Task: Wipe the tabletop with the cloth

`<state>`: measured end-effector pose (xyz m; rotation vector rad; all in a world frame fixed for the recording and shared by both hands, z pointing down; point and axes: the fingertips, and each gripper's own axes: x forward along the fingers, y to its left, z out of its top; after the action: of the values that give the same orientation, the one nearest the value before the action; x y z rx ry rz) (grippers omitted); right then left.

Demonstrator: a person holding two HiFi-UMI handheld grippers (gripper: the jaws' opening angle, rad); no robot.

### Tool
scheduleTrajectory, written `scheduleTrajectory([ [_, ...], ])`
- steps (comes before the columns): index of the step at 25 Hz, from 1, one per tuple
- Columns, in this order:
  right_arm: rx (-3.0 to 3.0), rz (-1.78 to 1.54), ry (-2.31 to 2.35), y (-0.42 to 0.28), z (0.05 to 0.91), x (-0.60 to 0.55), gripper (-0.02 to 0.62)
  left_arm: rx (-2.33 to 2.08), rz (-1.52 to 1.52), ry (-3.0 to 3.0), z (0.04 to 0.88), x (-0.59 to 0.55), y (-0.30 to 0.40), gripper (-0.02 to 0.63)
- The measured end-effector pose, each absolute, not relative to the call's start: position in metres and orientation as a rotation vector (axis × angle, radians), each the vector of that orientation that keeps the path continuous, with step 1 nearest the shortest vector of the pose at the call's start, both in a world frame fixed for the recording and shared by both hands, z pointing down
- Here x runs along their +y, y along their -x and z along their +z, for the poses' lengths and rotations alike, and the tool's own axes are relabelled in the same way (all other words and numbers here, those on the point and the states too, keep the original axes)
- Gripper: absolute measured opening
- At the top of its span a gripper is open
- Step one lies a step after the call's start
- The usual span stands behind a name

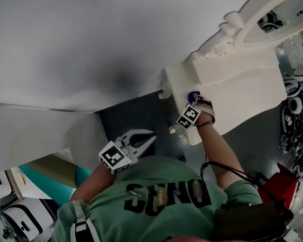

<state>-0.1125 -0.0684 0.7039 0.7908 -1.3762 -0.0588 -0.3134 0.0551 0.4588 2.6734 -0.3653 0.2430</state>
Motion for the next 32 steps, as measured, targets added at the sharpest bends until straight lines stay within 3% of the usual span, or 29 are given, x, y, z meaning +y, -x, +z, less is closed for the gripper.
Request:
scheduleTrajectory([
  [8,-1.562,0.106,-0.782,0.050,0.704,0.156,0.119,-0.215,0.254,-2.756,0.429,0.162,0.200,0.009],
  [13,-1.676,0.226,-0.757,0.023,0.710,0.218,0.123,-0.202,0.233,-2.792,0.400,0.215,0.150,0.009],
  [21,-2.104,0.400,-0.916,0.034,0.612,0.150,0.123,-0.356,0.183,-2.793,0.387,0.191,0.175,0.009],
  [26,-2.137,0.465,-0.863,0.074,0.606,0.095,0.124,-0.435,0.122,-2.793,0.386,0.117,0.218,0.009],
  [32,-2.143,0.378,-1.037,0.074,0.561,-0.050,0.126,-0.458,0.081,-2.837,0.379,0.039,0.252,0.009],
])
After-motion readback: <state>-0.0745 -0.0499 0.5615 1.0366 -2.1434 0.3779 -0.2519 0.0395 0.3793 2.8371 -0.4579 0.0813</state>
